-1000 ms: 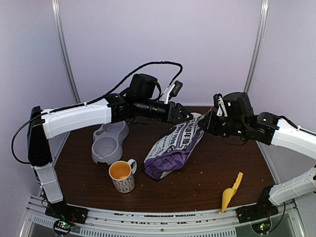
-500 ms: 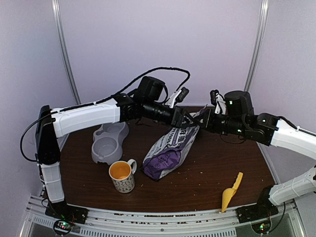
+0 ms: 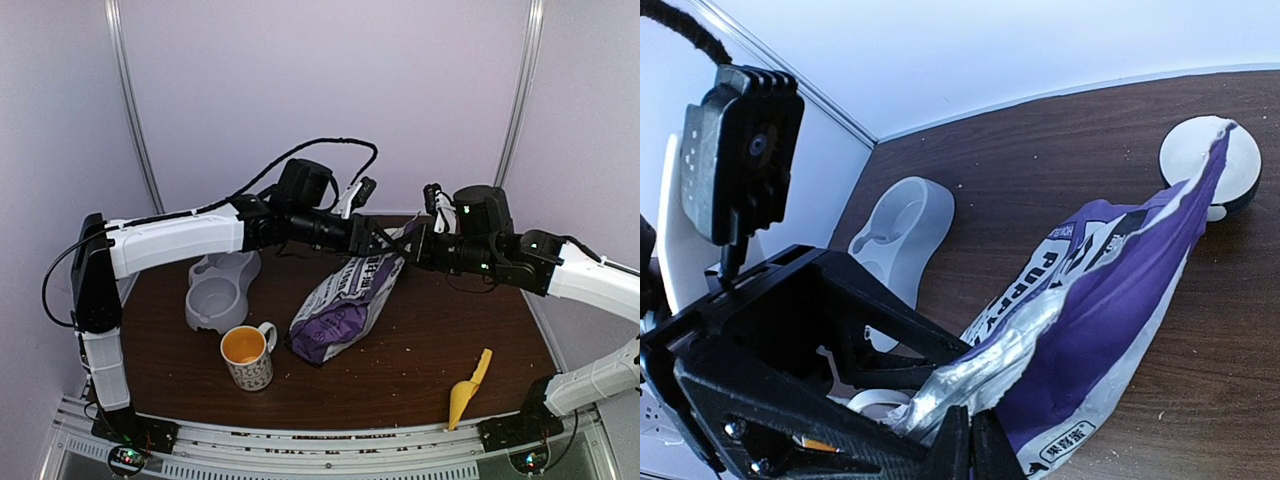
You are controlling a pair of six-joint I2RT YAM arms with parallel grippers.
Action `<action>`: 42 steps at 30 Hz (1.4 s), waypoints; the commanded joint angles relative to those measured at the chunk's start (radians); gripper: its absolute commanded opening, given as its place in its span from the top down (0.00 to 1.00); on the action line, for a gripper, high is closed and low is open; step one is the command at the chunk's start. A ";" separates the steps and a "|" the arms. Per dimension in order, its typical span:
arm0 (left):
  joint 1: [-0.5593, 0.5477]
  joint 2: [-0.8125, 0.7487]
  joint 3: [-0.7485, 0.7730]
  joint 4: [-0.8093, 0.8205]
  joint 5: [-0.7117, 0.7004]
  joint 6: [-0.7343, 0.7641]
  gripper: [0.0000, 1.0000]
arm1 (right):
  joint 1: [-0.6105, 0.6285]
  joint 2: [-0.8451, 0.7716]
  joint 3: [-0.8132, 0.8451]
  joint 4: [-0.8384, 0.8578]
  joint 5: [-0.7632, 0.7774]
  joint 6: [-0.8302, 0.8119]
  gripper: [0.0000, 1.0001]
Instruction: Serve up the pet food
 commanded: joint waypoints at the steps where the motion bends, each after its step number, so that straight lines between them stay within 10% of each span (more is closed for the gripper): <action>1: 0.013 -0.038 -0.029 0.056 -0.055 -0.024 0.61 | 0.010 -0.019 -0.009 0.010 -0.016 -0.018 1.00; 9: 0.017 -0.049 -0.039 0.074 -0.063 -0.028 0.42 | 0.010 -0.010 -0.005 0.017 -0.022 -0.020 1.00; 30: 0.024 -0.027 -0.006 0.052 0.133 0.041 1.00 | 0.009 0.021 0.017 0.022 -0.018 -0.027 1.00; 42: 0.024 -0.058 -0.052 0.116 0.154 0.035 1.00 | 0.008 0.087 0.048 0.052 0.005 0.070 0.87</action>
